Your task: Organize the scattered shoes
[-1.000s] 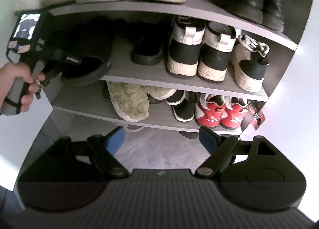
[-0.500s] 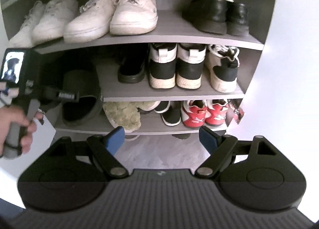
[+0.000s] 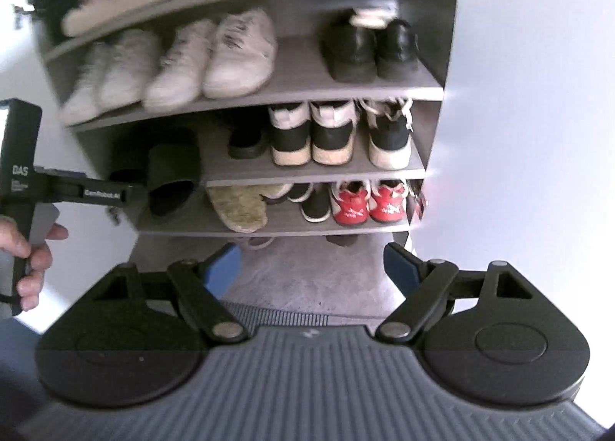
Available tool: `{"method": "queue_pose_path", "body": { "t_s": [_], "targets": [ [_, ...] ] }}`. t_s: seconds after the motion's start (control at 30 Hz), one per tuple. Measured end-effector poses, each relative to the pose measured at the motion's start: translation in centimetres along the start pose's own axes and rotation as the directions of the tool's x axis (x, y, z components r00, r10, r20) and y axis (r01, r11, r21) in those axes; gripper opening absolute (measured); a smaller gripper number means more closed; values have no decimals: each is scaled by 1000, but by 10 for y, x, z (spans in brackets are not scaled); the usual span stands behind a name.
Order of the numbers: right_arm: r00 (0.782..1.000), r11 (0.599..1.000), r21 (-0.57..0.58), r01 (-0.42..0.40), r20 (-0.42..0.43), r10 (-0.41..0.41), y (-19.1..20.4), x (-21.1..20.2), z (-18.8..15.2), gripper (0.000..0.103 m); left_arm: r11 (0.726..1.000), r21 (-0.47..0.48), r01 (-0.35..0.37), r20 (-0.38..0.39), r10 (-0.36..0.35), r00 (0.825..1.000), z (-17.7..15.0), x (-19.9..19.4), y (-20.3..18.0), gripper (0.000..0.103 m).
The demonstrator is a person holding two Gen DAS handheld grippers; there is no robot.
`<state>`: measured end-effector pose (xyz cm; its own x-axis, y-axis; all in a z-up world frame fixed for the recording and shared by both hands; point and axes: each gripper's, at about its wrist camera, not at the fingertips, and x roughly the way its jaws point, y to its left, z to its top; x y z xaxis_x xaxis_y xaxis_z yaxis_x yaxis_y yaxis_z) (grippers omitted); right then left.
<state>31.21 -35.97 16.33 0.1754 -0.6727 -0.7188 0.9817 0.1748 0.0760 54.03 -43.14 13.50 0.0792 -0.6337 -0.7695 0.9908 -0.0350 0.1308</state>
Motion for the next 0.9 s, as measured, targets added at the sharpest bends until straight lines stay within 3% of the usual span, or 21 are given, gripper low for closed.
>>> {"method": "queue_pose_path", "body": {
  "t_s": [0.13, 0.3, 0.4, 0.63, 0.73, 0.9],
  "targets": [
    [984, 976, -128, -177, -30, 174, -40, -31, 3, 84, 993, -61, -101, -18, 100, 995, -21, -71, -45, 103],
    [919, 868, -303, -393, -112, 377, -93, -64, 1, 84, 950, -206, -233, -87, 220, 972, -48, -134, -103, 103],
    [877, 787, -389, -480, -179, 446, -124, -81, -3, 84, 901, -312, -301, -153, 265, 952, -65, -180, -144, 103],
    [830, 670, -499, -550, -242, 502, -170, -121, -7, 83, 796, -458, -395, -189, 347, 919, -94, -260, -217, 103],
    [819, 639, -528, -560, -235, 524, -185, -141, -9, 84, 736, -510, -445, -179, 415, 892, -108, -295, -252, 103],
    [794, 635, -503, -587, -203, 573, -221, -189, -15, 83, 622, -608, -494, -177, 500, 848, -134, -353, -315, 103]
  ]
}}
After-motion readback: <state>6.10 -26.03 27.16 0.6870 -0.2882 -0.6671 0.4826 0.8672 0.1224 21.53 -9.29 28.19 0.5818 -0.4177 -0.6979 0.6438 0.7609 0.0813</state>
